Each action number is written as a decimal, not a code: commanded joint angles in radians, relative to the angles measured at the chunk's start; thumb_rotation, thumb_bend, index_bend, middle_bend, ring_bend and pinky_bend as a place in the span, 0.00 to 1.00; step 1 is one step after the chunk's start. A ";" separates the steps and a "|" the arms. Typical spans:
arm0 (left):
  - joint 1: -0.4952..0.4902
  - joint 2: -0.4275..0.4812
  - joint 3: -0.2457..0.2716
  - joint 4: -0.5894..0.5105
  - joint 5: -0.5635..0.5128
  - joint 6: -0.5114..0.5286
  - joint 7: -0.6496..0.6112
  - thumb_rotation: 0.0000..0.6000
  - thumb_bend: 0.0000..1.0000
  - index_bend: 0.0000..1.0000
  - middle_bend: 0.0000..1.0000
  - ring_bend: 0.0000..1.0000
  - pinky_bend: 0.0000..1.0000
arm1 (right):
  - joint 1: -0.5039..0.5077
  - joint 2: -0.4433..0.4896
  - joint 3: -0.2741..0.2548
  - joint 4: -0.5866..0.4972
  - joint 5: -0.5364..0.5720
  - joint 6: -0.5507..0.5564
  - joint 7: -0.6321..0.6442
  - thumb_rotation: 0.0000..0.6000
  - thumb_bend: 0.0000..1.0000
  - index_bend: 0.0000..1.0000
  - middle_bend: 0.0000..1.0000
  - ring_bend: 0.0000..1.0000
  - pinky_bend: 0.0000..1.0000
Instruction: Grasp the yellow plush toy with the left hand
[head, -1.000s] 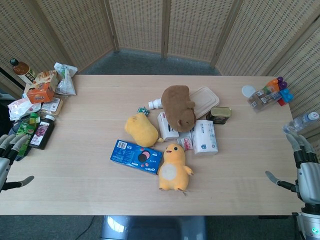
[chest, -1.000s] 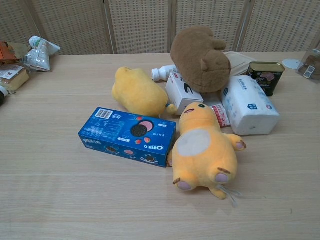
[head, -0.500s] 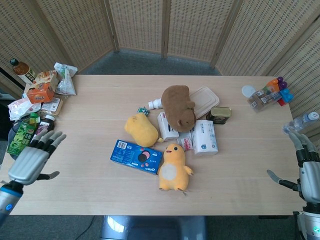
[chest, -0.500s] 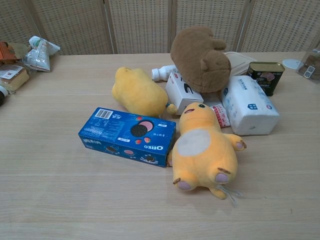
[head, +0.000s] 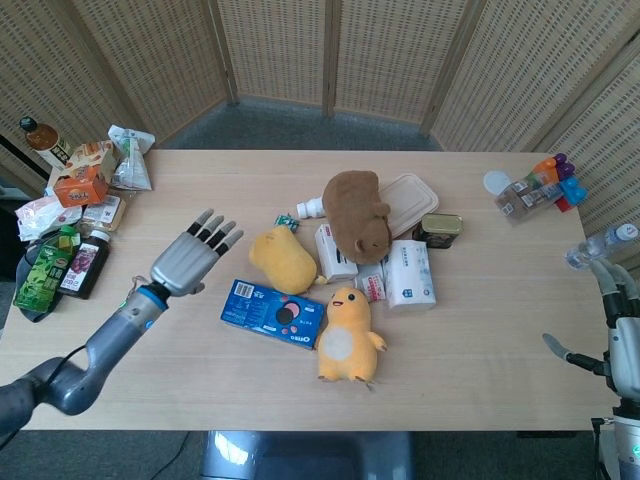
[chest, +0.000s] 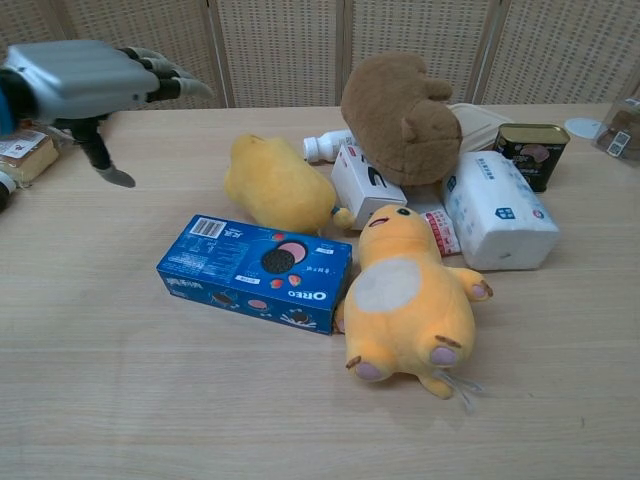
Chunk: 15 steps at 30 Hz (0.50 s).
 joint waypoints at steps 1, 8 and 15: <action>-0.124 -0.163 -0.034 0.158 -0.139 -0.086 0.111 1.00 0.00 0.00 0.00 0.00 0.00 | 0.004 0.000 0.010 0.011 0.018 -0.010 0.011 1.00 0.00 0.00 0.00 0.00 0.00; -0.232 -0.343 -0.025 0.350 -0.253 -0.131 0.184 1.00 0.00 0.00 0.00 0.00 0.00 | 0.009 -0.001 0.018 0.029 0.046 -0.031 0.029 1.00 0.00 0.00 0.00 0.00 0.00; -0.297 -0.495 -0.034 0.517 -0.302 -0.094 0.196 1.00 0.01 0.10 0.05 0.03 0.05 | 0.011 -0.002 0.022 0.035 0.054 -0.039 0.037 1.00 0.00 0.00 0.00 0.00 0.00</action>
